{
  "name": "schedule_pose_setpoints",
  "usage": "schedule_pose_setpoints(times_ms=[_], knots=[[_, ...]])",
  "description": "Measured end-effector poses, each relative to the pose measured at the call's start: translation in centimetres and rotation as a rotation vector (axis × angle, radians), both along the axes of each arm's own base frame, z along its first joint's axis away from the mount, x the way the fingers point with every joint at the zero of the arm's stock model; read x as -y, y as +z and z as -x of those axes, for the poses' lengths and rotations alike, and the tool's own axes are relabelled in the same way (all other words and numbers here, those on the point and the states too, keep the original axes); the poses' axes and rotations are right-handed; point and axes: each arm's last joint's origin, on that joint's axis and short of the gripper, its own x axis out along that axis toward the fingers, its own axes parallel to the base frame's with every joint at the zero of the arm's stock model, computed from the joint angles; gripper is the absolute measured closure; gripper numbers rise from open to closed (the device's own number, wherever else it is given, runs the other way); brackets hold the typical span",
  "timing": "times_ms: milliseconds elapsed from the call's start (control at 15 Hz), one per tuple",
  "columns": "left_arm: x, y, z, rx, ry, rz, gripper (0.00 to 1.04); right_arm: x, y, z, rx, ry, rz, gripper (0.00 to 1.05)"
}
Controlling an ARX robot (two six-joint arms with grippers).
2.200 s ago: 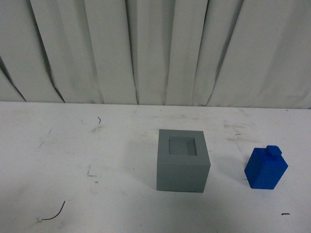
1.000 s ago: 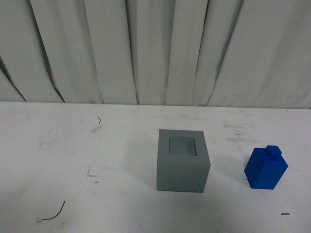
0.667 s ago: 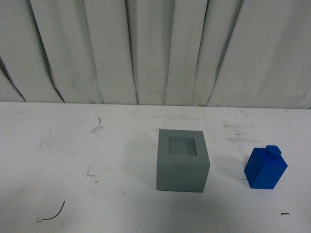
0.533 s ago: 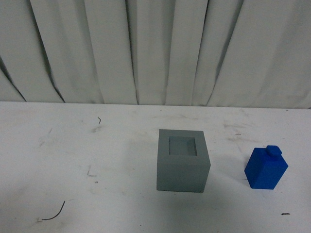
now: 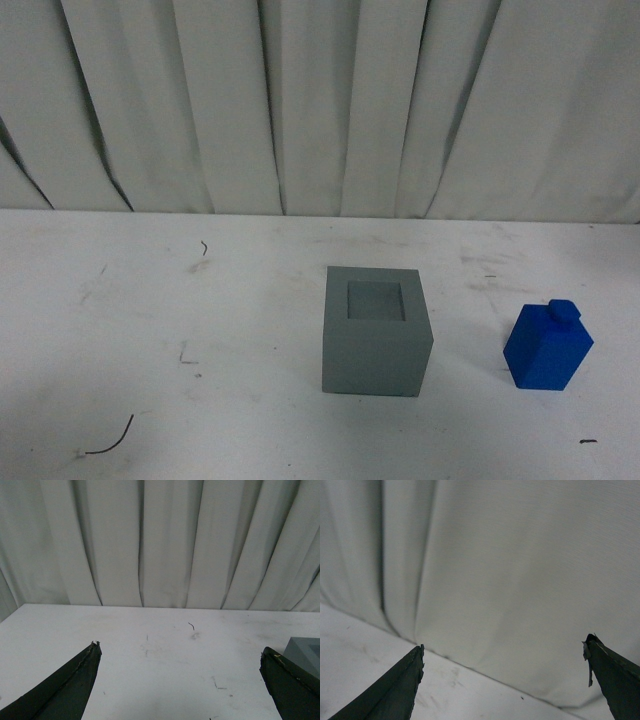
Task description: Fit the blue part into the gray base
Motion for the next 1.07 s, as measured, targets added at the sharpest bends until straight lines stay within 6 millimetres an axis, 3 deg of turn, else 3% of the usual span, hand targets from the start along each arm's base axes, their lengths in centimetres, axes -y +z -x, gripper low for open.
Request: schedule_pose_setpoints(times_ms=[67, 200, 400, 600, 867, 1067], knots=[[0.0, 0.0, 0.0, 0.000, 0.000, 0.000, 0.07, -0.5, 0.5, -1.5, -0.023, 0.101, 0.087, 0.06], [0.0, 0.0, 0.0, 0.000, 0.000, 0.000, 0.07, -1.0, 0.6, -2.6, -0.081, 0.294, 0.230, 0.06], [0.0, 0.0, 0.0, 0.000, 0.000, 0.000, 0.07, -1.2, -0.7, -3.2, -0.252, 0.469, 0.397, 0.06], [0.0, 0.0, 0.0, 0.000, 0.000, 0.000, 0.07, -2.6, -1.7, -3.3, -0.389, 0.659, 0.506, 0.06], [0.0, 0.0, 0.0, 0.000, 0.000, 0.000, 0.07, -2.4, -4.4, -3.6, -0.595, 0.782, 0.577, 0.06], [0.0, 0.0, 0.0, 0.000, 0.000, 0.000, 0.07, -3.3, -5.9, -4.3, -0.634, 0.827, 0.638, 0.06]])
